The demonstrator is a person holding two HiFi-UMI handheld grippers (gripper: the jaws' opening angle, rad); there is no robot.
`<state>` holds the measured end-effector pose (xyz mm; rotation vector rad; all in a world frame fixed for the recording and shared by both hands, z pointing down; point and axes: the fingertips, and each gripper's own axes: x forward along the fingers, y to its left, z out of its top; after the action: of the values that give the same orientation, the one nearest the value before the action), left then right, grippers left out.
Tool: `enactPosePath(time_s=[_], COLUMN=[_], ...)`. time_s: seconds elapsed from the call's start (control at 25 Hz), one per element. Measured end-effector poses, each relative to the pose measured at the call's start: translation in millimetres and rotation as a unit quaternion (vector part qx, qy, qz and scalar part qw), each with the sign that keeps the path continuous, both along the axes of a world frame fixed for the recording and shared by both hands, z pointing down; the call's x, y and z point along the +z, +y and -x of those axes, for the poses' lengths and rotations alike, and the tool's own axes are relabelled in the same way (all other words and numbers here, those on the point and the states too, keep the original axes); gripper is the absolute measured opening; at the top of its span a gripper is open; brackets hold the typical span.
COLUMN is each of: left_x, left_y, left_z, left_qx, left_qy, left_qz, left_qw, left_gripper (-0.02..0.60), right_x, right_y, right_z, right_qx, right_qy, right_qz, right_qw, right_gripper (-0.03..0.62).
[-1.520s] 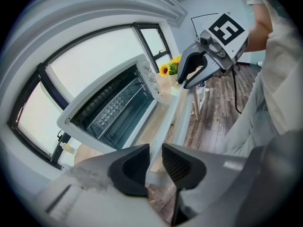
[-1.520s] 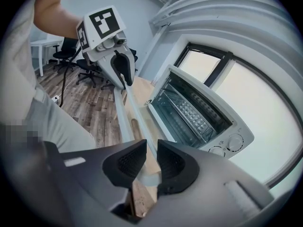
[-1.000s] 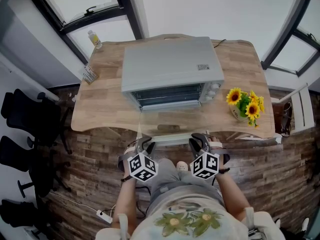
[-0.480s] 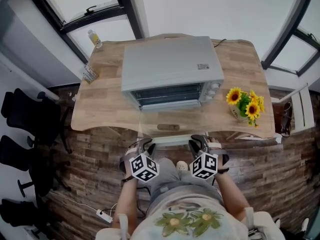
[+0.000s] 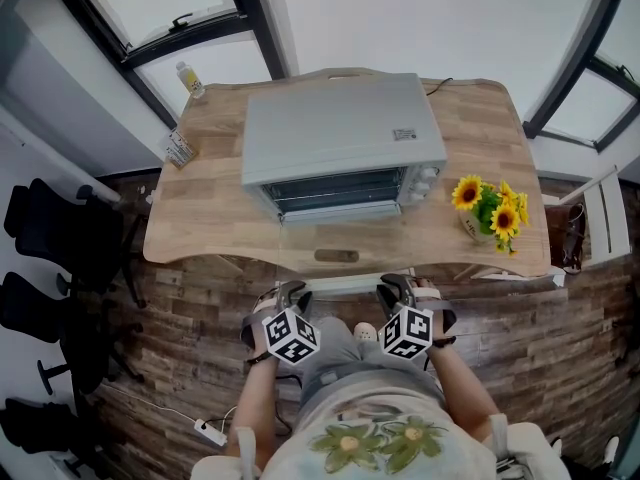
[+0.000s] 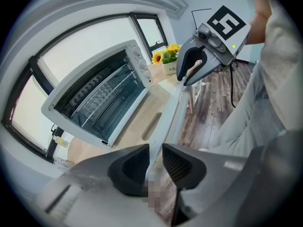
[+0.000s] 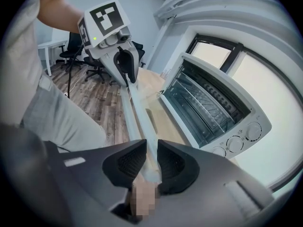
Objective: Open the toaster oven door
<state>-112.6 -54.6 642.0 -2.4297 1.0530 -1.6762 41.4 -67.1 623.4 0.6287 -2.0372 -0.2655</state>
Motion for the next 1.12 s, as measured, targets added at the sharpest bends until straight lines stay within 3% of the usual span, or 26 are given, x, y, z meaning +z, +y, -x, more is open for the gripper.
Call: enactPosePath(time_s=[1.12], left_x=[37.2], left_y=[11.7], left_z=[-2.4], left_qx=[0.010], left_qy=[-0.006], left_qz=[0.049], left_qw=[0.9987], left_gripper=[0.098], right_x=[37.3], right_y=[10.4], right_z=[-0.9], right_qx=[-0.015], right_qy=[0.033], right_qz=[0.030], right_qw=[0.999], right_gripper=[0.075])
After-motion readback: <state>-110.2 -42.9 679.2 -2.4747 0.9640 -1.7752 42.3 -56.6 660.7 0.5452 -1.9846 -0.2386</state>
